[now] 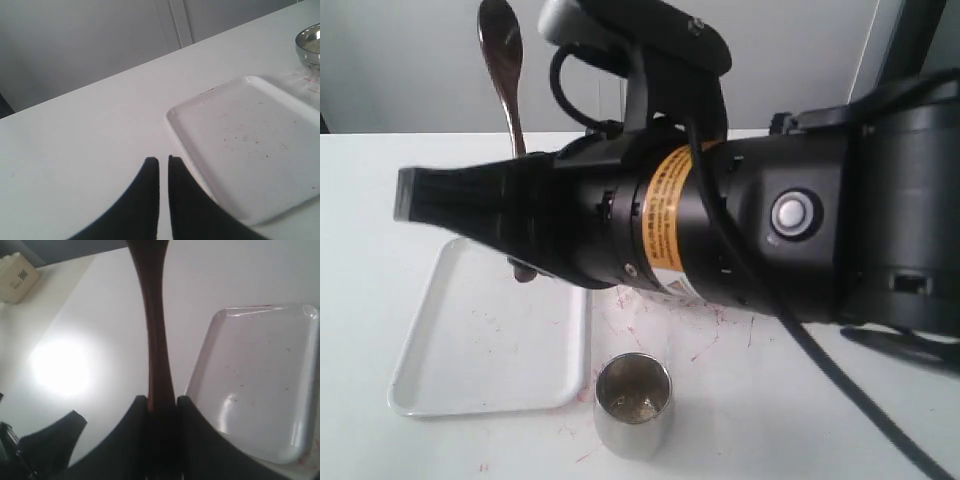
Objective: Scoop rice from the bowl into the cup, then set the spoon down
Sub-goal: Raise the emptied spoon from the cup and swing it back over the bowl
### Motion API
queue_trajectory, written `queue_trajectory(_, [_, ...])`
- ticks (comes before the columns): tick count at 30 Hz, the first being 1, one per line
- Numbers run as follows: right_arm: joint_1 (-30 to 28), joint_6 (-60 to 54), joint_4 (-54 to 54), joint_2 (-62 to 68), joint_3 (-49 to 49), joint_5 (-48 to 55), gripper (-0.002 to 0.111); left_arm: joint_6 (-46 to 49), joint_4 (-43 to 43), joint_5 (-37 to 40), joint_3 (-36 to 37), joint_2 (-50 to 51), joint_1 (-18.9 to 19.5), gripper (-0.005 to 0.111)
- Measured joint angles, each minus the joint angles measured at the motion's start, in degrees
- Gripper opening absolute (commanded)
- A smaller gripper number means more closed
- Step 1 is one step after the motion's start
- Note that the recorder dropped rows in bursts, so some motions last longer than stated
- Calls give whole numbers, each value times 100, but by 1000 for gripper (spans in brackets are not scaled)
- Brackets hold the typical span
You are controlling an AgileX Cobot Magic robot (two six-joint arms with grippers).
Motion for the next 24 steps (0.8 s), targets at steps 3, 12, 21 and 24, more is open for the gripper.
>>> queue_trajectory(3, [-188, 394, -12, 0, 0, -297, 0, 0, 0, 0, 0, 0, 0, 14])
queue_trajectory(12, [-707, 1464, -8, 38, 0, -1150, 0, 0, 0, 0, 0, 0, 0, 14])
queue_trajectory(21, [-899, 1782, 14, 459, -133, -1841, 0, 0, 0, 0, 0, 0, 0, 14])
queue_trajectory(24, [-908, 1782, 14, 614, -283, -1862, 0, 0, 0, 0, 0, 0, 0, 14])
